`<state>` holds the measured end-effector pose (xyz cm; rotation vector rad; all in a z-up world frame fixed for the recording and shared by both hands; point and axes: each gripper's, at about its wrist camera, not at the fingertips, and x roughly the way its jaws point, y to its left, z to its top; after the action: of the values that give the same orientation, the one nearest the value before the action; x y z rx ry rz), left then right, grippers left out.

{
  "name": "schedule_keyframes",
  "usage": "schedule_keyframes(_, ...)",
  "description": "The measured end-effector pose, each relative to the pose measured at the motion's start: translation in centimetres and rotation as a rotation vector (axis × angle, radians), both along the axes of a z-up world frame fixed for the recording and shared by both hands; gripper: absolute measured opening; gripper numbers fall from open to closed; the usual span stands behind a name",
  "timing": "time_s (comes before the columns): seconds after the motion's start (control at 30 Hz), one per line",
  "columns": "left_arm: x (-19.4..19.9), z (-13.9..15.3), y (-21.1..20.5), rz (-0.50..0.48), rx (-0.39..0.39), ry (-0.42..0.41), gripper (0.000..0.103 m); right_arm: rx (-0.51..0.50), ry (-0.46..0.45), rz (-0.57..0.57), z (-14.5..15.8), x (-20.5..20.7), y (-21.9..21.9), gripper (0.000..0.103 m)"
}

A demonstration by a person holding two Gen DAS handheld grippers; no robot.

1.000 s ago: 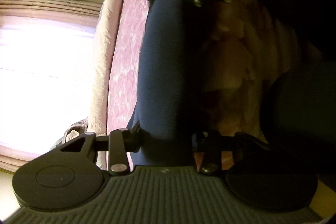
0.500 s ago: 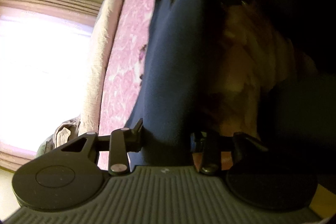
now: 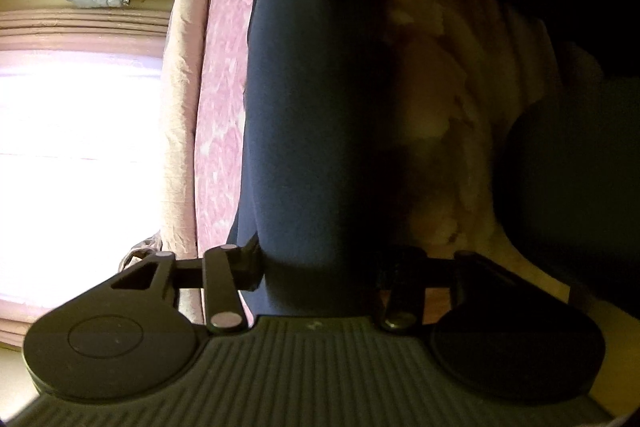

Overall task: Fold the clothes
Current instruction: 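Hold the folded navy top with both grippers and carry it to the dark clothes stack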

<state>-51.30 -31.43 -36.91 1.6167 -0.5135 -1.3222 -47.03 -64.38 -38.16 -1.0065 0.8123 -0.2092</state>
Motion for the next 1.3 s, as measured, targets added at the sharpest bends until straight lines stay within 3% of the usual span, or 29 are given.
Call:
schedule_keyframes(0.17, 0.0, 1.4, 0.6, 0.004, -0.001, 0.013, 0.032, 0.006, -0.021, -0.008, 0.9, -0.5, 0.3, 0.026)
schedule_keyframes(0.53, -0.2, 4.4, 2.8, -0.077, -0.077, -0.014, 0.032, -0.059, -0.025, -0.012, 2.8, -2.5, 1.5, 0.025)
schedule_keyframes(1.03, -2.4, 8.8, 1.8, -0.205, -0.213, -0.041, 0.032, -0.134, -0.121, -0.152, 8.1, -6.2, 0.9, 0.025)
schedule_keyframes(1.3, -4.8, 9.7, -1.1, -0.24, -0.213, -0.022, 0.032, -0.141, -0.123, -0.191, 8.6, -8.3, -0.3, 0.025)
